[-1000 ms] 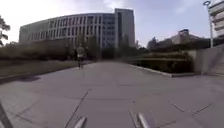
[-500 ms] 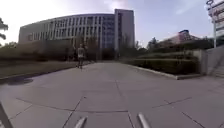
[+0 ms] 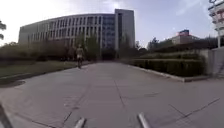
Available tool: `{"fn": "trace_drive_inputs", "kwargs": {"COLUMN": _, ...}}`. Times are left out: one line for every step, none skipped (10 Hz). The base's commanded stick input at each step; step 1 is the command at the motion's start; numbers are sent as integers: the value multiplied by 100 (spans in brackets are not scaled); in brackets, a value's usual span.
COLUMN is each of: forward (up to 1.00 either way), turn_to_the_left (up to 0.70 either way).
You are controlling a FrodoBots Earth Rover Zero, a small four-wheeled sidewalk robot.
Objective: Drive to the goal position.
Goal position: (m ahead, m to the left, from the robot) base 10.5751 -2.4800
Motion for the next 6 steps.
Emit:
{"fn": "trace_drive_inputs", "kwargs": {"forward": 70, "turn_to_the_left": 0}}
{"fn": "trace_drive_inputs", "kwargs": {"forward": 70, "turn_to_the_left": 0}}
{"fn": "trace_drive_inputs", "kwargs": {"forward": 70, "turn_to_the_left": 0}}
{"fn": "trace_drive_inputs", "kwargs": {"forward": 70, "turn_to_the_left": -12}}
{"fn": "trace_drive_inputs", "kwargs": {"forward": 70, "turn_to_the_left": -14}}
{"fn": "trace_drive_inputs", "kwargs": {"forward": 70, "turn_to_the_left": -14}}
